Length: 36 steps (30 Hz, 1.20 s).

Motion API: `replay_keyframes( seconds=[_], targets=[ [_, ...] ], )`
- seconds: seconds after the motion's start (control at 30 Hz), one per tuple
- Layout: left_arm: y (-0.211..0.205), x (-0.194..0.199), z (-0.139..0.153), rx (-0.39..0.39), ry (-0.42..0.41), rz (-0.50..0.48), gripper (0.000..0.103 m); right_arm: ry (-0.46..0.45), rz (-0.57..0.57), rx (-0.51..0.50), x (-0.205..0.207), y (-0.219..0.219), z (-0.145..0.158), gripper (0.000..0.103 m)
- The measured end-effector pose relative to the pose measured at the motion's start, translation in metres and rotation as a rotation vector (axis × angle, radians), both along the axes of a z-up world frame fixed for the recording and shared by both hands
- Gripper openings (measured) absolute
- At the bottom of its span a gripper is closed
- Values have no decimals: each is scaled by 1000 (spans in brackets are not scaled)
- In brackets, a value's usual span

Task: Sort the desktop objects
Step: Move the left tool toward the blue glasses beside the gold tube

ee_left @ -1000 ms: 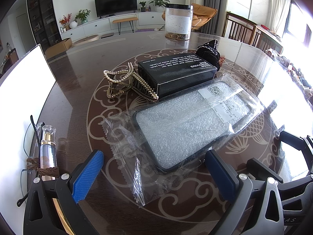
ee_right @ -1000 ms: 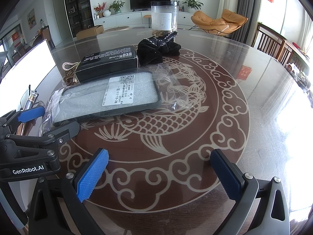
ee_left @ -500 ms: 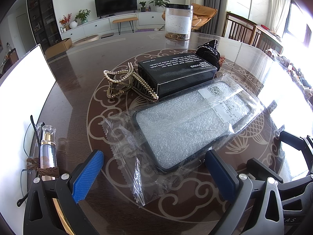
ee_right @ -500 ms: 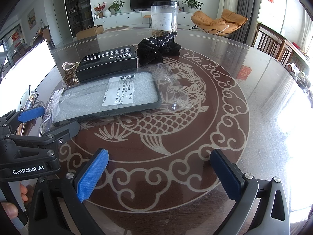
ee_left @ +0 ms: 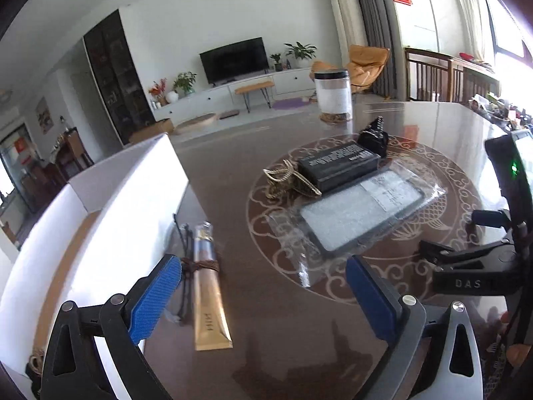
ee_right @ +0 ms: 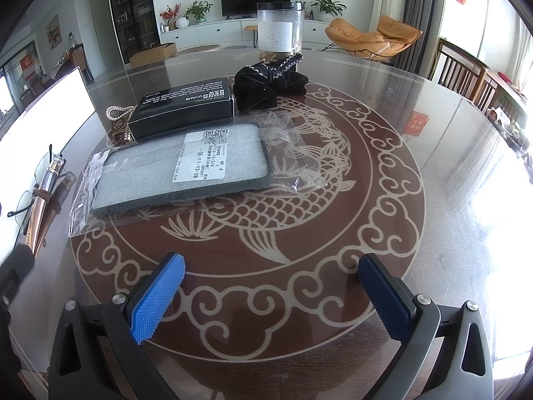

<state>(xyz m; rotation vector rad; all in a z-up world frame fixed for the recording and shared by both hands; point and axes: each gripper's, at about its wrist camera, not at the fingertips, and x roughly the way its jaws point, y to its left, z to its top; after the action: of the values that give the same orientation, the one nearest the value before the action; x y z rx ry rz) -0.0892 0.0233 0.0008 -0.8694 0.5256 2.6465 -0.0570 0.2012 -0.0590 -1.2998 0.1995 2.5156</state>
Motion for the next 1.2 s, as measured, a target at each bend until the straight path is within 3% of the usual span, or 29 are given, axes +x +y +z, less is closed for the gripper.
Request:
replay_keyframes(
  seconds=[0.07, 0.17, 0.3, 0.4, 0.5, 0.6, 0.7, 0.83, 1.0, 1.1, 1.2],
  targets=[
    [-1, -29, 0, -40, -25, 79, 101, 0, 0, 0, 0, 0, 0, 103],
    [1, -72, -21, -48, -172, 98, 101, 0, 0, 0, 0, 0, 0, 103],
    [6, -94, -45, -98, -209, 136, 101, 0, 0, 0, 0, 0, 0, 103],
    [-1, -109, -55, -48, -278, 168, 103, 0, 0, 0, 0, 0, 0, 103],
    [-14, -119, -58, 62, -365, 187, 103, 0, 0, 0, 0, 0, 0, 103],
    [-1, -110, -63, 93, -423, 71, 103, 0, 0, 0, 0, 0, 0, 103],
    [23, -80, -63, 52, -406, -108, 103, 1, 0, 0, 0, 1, 0, 103],
    [17, -44, -50, 72, -372, -177, 103, 1, 0, 0, 0, 0, 0, 103],
    [2, -32, -23, 9, -259, -140, 103, 1, 0, 0, 0, 0, 0, 103],
    [0, -52, -11, -48, -178, -70, 103, 1, 0, 0, 0, 1, 0, 103],
    [6, -80, -14, -92, -186, -30, 103, 0, 0, 2, 0, 1, -1, 103]
  ],
)
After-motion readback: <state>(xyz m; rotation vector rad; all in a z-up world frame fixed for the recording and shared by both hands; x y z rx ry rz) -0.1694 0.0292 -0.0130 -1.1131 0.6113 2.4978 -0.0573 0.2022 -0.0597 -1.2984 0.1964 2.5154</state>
